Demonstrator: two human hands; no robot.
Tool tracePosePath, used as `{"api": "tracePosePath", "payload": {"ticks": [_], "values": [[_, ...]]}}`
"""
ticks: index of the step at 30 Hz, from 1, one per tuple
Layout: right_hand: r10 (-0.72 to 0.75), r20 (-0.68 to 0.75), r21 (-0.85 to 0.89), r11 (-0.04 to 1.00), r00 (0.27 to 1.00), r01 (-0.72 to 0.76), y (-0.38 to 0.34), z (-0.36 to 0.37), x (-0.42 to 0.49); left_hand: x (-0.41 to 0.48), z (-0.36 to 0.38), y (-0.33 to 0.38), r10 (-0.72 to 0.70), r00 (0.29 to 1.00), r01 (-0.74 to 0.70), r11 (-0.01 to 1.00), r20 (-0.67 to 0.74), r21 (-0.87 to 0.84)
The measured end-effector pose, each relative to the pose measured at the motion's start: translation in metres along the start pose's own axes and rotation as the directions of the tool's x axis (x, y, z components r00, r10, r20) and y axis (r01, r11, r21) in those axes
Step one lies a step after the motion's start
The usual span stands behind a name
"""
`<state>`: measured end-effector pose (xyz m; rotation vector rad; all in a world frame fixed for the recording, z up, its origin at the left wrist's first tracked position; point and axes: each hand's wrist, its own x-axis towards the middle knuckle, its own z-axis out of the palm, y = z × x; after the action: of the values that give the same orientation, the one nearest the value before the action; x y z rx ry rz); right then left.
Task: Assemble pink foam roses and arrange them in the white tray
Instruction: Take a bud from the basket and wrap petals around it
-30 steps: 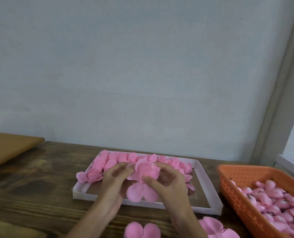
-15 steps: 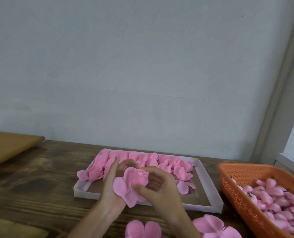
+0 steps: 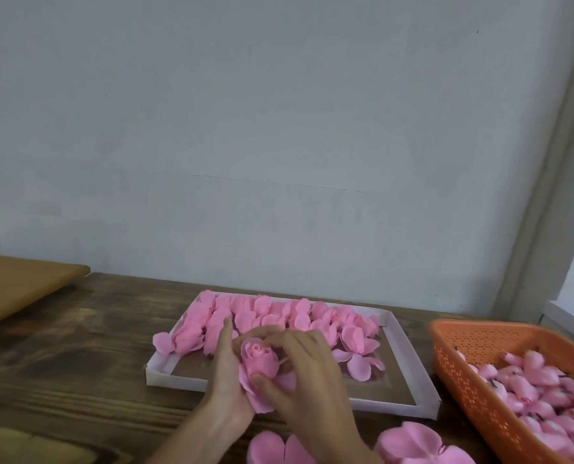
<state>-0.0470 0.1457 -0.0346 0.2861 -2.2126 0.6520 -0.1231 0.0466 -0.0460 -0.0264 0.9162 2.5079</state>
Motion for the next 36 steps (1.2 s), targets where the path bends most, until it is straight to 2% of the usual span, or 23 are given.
{"api": "tracePosePath", "payload": {"ticks": [1,4,5,7,9,13,15,18,21,26,29,33,36], "values": [[-0.011,-0.017,-0.032,0.999,1.000,0.011,0.000,0.001,0.000,-0.004,0.004,0.002,0.020,1.000,-0.020,0.999,0.007,-0.038],[-0.028,-0.051,-0.138,0.990,0.998,0.021,0.001,0.000,-0.001,-0.006,0.006,0.000,-0.012,0.999,0.014,0.999,-0.046,0.047],[-0.040,-0.067,-0.165,0.986,0.997,0.029,0.002,-0.001,0.000,-0.008,0.006,0.000,-0.020,0.999,0.020,1.000,-0.030,0.016],[-0.050,-0.076,-0.148,0.988,0.996,0.038,0.001,-0.002,0.000,-0.013,0.008,0.002,-0.044,0.999,0.045,0.997,-0.017,0.059],[-0.029,-0.062,-0.046,0.999,0.998,0.026,-0.002,-0.004,0.000,-0.015,0.008,0.005,-0.031,0.998,0.036,0.994,-0.047,0.100],[-0.081,0.054,0.115,0.991,0.995,0.075,0.000,-0.013,0.000,-0.013,0.003,0.012,0.024,0.990,-0.007,0.992,-0.137,0.124],[-0.126,0.145,0.110,0.988,0.981,0.111,0.004,-0.016,0.000,-0.006,-0.004,0.015,0.050,0.980,-0.036,0.996,-0.192,0.076],[-0.173,0.251,0.042,0.985,0.952,0.167,0.008,-0.011,-0.002,-0.002,-0.009,0.020,0.058,0.980,-0.051,0.998,-0.190,0.043],[-0.202,0.185,-0.025,0.977,0.962,0.210,0.010,-0.003,-0.004,-0.002,-0.010,0.022,0.060,0.980,-0.049,0.997,-0.190,0.059],[-0.213,0.085,-0.012,0.977,0.973,0.215,0.009,-0.001,-0.002,-0.001,-0.009,0.021,0.097,0.974,-0.067,0.987,-0.207,0.148],[-0.183,0.055,-0.003,0.983,0.981,0.184,0.006,-0.001,-0.002,-0.004,-0.007,0.019,0.071,0.986,-0.038,0.978,-0.151,0.207],[-0.128,0.040,-0.005,0.992,0.991,0.128,0.003,-0.001,-0.002,-0.013,0.002,0.015,-0.003,0.998,0.012,0.990,-0.065,0.141],[-0.144,0.008,-0.045,0.988,0.990,0.144,0.002,-0.001,-0.002,-0.017,0.001,0.017,-0.064,0.998,0.063,0.992,0.001,0.113]]}}
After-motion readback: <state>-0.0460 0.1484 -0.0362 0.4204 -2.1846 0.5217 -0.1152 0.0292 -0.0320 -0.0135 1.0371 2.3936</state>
